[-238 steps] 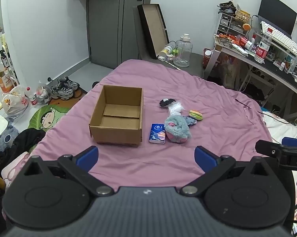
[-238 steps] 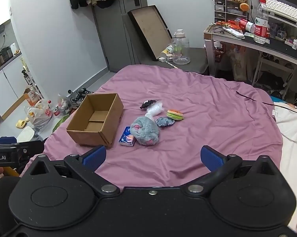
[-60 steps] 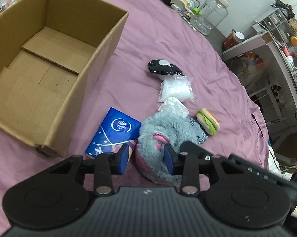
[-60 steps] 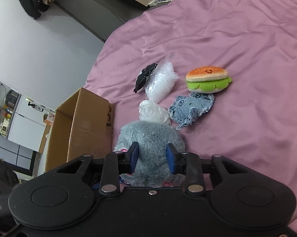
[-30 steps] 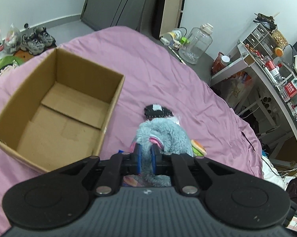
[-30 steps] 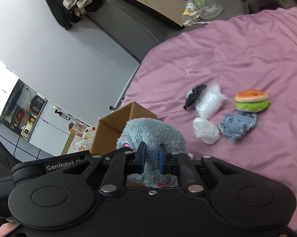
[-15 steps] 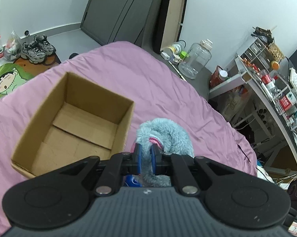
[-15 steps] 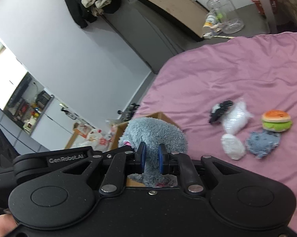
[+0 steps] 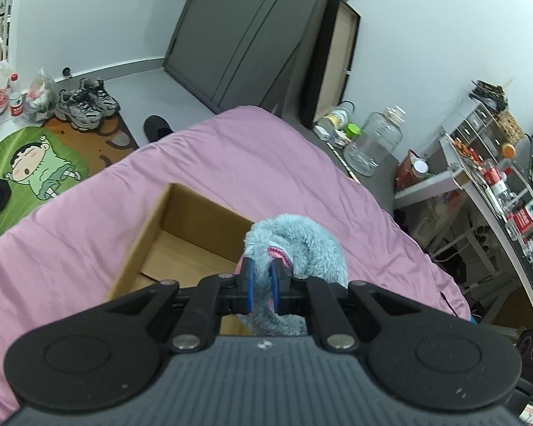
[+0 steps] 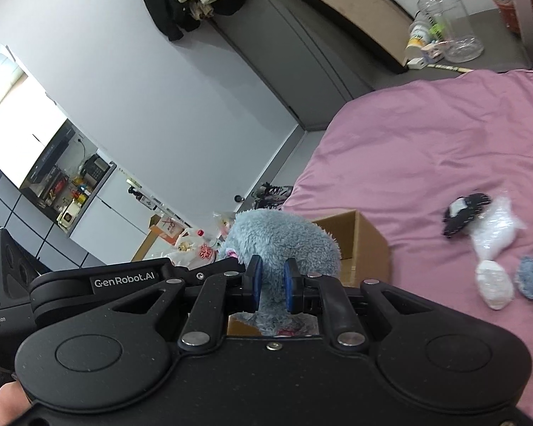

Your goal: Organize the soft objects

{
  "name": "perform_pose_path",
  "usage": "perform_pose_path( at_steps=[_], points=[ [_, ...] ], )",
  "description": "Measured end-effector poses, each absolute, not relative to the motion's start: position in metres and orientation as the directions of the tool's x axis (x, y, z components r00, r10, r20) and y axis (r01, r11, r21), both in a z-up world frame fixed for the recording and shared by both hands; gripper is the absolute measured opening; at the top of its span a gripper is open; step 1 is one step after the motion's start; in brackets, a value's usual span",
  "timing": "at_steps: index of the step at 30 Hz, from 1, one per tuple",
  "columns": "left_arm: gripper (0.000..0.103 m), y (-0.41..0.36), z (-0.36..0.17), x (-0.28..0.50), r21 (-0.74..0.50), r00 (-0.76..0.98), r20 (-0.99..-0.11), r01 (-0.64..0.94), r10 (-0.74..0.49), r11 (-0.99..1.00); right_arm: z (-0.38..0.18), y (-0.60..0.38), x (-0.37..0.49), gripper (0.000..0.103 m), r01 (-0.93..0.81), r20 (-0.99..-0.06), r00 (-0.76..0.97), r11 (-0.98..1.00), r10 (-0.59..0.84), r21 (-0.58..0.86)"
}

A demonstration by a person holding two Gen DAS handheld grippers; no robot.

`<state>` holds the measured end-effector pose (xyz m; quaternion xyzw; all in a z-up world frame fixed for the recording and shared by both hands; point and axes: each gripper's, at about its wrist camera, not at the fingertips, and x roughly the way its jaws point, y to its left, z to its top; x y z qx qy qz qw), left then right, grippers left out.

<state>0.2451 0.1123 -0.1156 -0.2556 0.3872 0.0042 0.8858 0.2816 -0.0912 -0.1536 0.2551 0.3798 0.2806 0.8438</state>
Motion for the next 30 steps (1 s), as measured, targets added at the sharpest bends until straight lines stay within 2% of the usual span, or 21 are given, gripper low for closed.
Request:
perform_pose_path(
  at_steps=[9,16,23,30],
  points=[
    [0.009,0.150,-0.130,0.261,-0.444,0.698,-0.699,-0.257,-0.152,0.859,-0.160,-0.046,0.301,0.013,-0.291,-0.528,0.519,0.720,0.672,0.630],
    [0.009,0.174,-0.153,0.278,-0.475,0.675,-0.716,-0.287,-0.176,0.832,-0.171,-0.019,0.310,0.013,-0.282,-0.573,0.510,0.754,0.641,0.593],
    [0.009,0.172,-0.169,0.299,-0.475,0.659,-0.722,-0.253,-0.210,0.843,-0.184,-0.017,0.318,0.013,-0.207,-0.612,0.525,0.786,0.592,0.583],
    [0.011,0.170,-0.176,0.305,-0.436,0.636,-0.752,-0.285,-0.173,0.854,-0.199,-0.005,0.329,0.013,-0.149,-0.653,0.524,0.813,0.547,0.562]
  ],
)
